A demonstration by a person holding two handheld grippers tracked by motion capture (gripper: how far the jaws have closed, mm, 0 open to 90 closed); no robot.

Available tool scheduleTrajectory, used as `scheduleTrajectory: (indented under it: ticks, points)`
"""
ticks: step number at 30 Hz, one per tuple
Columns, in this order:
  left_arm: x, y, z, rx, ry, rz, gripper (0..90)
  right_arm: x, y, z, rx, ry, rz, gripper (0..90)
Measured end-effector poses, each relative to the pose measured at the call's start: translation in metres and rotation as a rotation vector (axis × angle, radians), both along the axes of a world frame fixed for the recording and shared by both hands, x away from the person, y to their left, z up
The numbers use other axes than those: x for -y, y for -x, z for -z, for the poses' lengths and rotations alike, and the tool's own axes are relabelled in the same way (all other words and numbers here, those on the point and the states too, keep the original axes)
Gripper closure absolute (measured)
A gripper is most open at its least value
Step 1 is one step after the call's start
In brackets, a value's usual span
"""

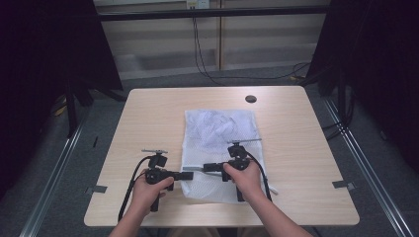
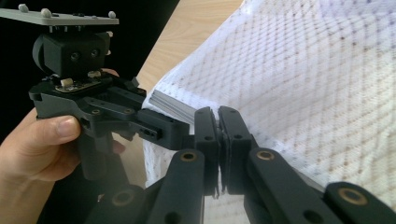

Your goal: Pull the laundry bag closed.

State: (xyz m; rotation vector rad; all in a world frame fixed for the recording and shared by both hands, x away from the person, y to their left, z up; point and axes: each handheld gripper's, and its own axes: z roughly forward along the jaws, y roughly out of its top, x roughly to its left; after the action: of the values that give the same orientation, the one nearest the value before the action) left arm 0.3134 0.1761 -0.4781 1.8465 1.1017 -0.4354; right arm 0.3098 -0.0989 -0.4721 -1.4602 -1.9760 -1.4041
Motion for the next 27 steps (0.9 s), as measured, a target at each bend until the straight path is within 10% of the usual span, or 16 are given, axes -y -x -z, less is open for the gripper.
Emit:
scheduleTrajectory:
  ticks: [27]
  points:
    - [-0.002, 0.001, 0.000, -0.007, -0.006, 0.012, 89.0, 0.012, 0.002, 0.004, -0.007, -0.014, -0.003, 87.3]
